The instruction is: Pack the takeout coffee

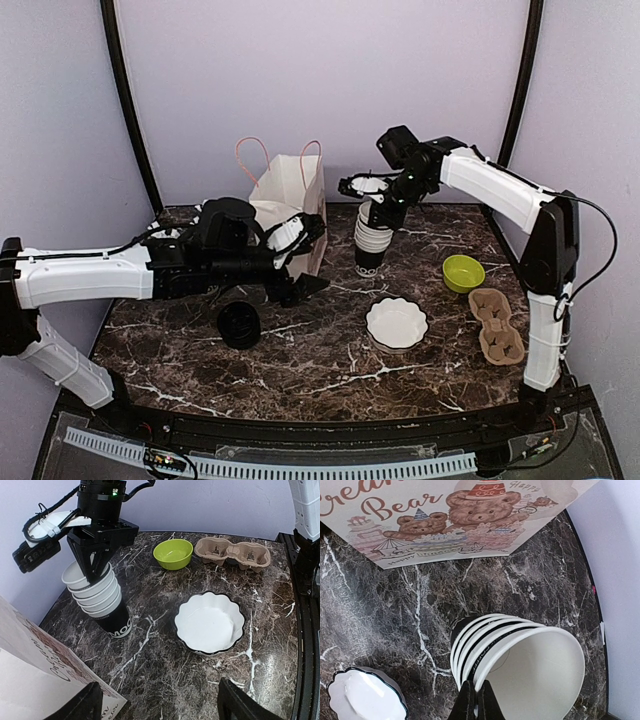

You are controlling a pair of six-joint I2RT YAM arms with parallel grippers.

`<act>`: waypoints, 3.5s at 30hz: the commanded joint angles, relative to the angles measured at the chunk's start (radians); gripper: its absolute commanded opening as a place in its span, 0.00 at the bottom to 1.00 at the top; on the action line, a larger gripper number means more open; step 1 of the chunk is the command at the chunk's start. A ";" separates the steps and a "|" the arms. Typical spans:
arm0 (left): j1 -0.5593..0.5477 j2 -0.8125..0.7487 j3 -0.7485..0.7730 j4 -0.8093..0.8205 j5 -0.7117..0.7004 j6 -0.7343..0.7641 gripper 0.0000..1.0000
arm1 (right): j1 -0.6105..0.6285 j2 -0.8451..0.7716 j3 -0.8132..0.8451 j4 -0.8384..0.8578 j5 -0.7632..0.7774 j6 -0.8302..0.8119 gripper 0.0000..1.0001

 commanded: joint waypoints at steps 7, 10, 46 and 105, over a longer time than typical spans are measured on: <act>-0.019 0.004 0.010 -0.022 -0.022 0.025 0.81 | -0.163 0.020 0.154 0.030 0.058 0.030 0.00; -0.021 0.014 0.009 -0.020 -0.020 0.025 0.82 | -0.164 0.047 0.179 -0.003 -0.021 0.031 0.00; -0.046 -0.007 0.069 -0.078 -0.141 -0.004 0.79 | -0.060 -0.368 -0.125 -0.058 -0.198 0.043 0.00; -0.012 0.088 0.149 -0.901 -0.451 -0.792 0.50 | -0.032 -0.579 -0.874 0.326 -0.384 0.074 0.29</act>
